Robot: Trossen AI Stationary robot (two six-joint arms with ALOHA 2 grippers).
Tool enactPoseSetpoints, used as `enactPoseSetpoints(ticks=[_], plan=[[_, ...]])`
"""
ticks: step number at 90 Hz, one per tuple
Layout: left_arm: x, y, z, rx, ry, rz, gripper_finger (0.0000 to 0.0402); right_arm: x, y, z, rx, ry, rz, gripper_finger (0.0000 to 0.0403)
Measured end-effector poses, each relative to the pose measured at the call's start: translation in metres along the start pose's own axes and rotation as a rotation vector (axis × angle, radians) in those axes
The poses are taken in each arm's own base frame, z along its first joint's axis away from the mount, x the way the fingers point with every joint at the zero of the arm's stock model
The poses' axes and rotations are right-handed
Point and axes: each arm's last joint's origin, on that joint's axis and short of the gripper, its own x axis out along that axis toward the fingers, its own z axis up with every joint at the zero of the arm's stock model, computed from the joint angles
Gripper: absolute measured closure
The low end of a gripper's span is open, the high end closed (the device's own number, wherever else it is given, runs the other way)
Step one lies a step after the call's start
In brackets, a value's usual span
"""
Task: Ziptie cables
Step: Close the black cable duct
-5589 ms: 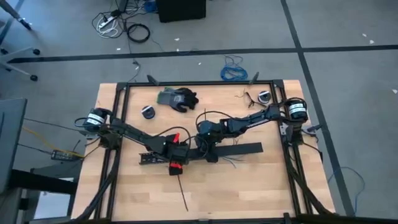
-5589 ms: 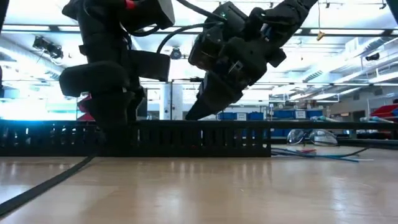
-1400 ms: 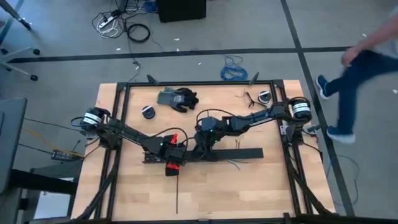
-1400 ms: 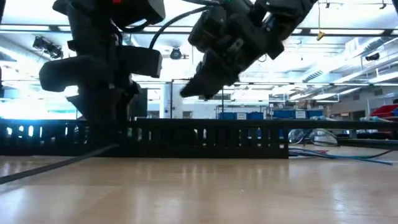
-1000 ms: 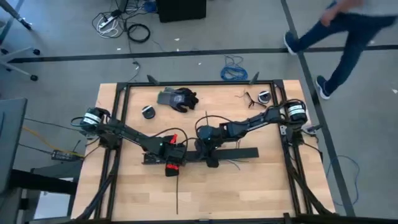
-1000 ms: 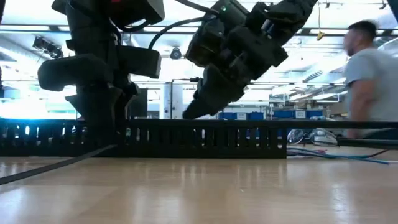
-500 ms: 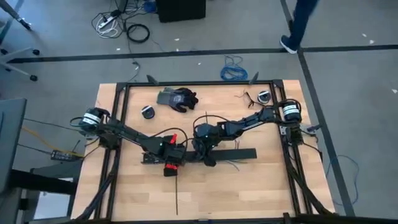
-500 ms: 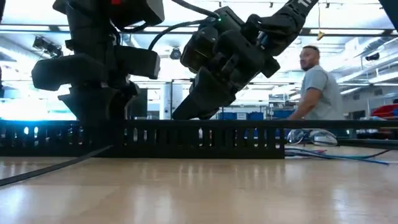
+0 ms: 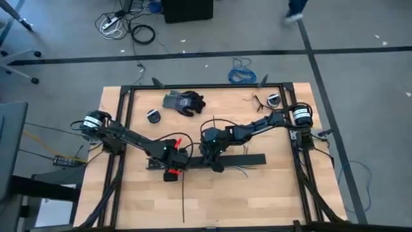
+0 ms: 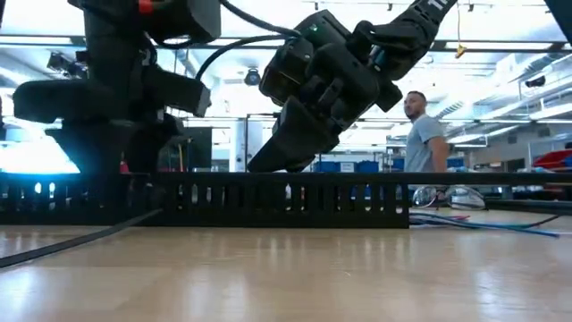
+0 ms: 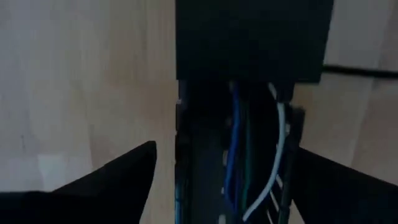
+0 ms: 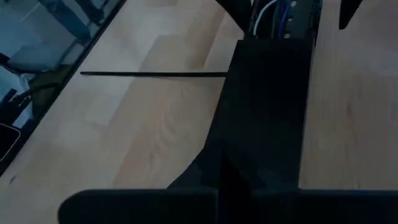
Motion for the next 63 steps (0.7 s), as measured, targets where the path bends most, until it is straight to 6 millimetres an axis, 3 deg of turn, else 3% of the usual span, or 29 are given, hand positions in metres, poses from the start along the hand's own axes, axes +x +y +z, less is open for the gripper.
enactPoseSetpoints(ticks=[28,63], plan=[[0.012,-0.003,-0.011,-0.011,0.005,0.009,0.0088,-0.004,0.002,0.004,-0.017,-0.027,-0.010,0.0403],[0.013,-0.004,-0.009,-0.062,-0.021,0.014,0.0120,-0.038,0.014,0.028,-0.069,-0.108,-0.087,0.0403]])
